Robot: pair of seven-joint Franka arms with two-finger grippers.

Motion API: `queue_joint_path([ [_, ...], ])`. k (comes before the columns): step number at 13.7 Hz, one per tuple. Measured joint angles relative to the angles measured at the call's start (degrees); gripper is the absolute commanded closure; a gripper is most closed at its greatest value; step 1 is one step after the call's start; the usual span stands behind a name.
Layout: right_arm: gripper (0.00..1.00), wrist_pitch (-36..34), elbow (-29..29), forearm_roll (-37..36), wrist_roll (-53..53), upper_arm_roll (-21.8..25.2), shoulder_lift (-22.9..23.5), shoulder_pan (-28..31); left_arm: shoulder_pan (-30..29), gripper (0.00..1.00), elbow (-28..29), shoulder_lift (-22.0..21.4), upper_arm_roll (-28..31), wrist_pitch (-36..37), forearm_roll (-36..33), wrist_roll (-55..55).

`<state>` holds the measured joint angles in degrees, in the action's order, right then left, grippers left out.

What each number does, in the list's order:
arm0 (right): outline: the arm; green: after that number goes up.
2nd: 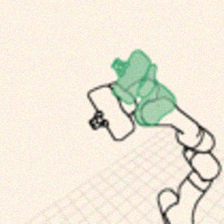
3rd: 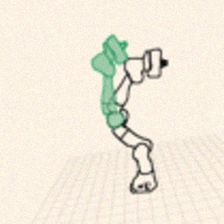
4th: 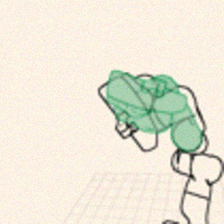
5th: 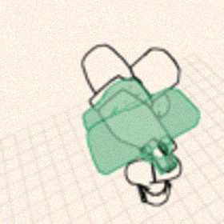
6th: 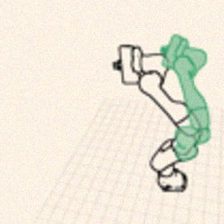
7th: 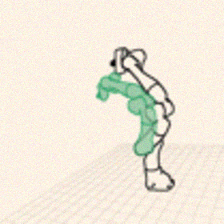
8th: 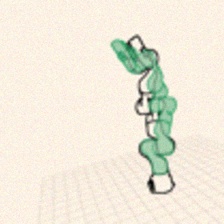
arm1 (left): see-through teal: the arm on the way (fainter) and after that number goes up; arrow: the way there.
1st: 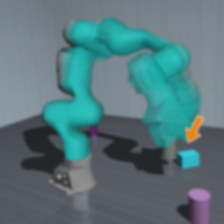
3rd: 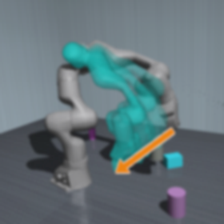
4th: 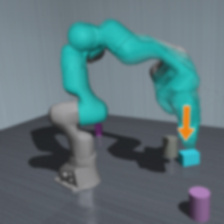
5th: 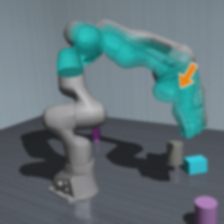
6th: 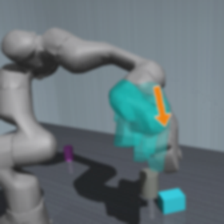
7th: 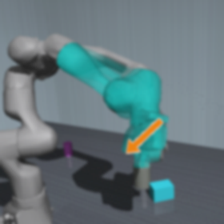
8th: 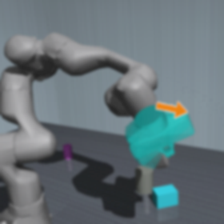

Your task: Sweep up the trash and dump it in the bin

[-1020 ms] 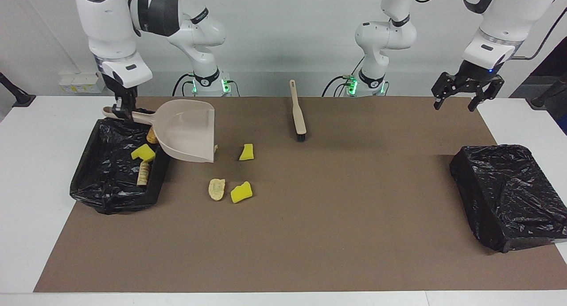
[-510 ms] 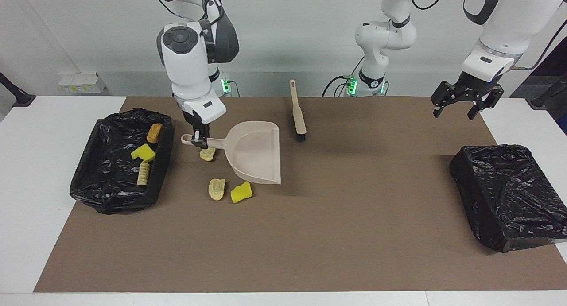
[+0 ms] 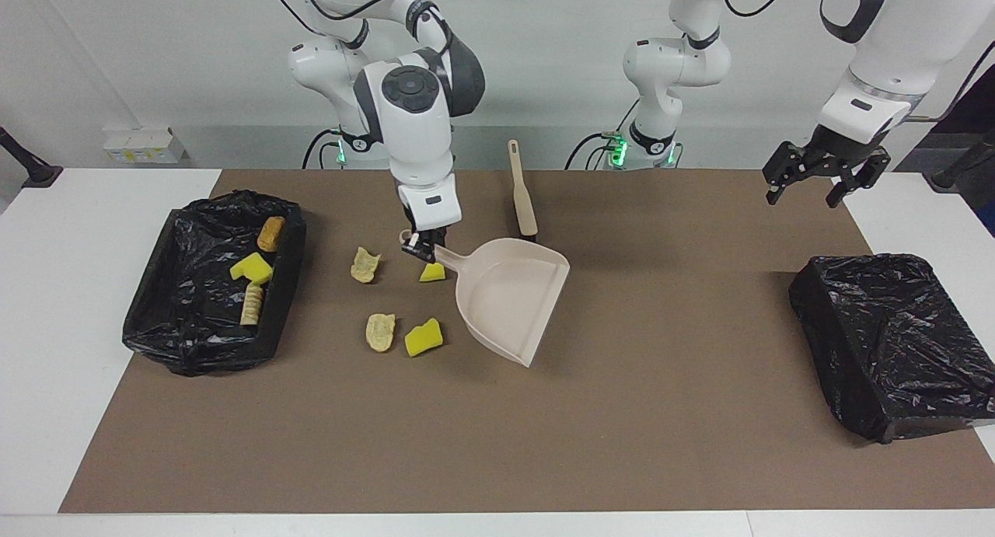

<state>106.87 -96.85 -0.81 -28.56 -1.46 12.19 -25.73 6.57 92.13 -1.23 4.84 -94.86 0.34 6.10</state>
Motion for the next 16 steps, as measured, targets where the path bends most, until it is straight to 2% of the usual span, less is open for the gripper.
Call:
queue_joint_path([
  [5, 1.00, 0.4, 0.5, 5.1, 35.1, 0.0, 2.4, -7.3, -0.3, 0.00, 0.0, -0.1, 0.0, 0.1, 0.0, 0.0],
  [8, 1.00, 2.7, 1.6, 5.7, 52.7, 0.0, 6.0, -11.7, -0.3, 0.00, 0.0, -0.1, -0.1, 0.2, 0.0, 0.0],
  [11, 1.00, 6.9, 2.0, 6.8, 59.8, 0.0, 9.5, -13.5, -0.3, 0.00, 0.0, -0.1, -0.4, 0.3, 0.0, 0.0],
  [16, 1.00, 8.7, 2.4, 8.7, 61.4, 0.4, 10.2, -12.9, -0.4, 0.00, 0.0, -0.1, -0.1, 0.3, 0.0, 0.0],
])
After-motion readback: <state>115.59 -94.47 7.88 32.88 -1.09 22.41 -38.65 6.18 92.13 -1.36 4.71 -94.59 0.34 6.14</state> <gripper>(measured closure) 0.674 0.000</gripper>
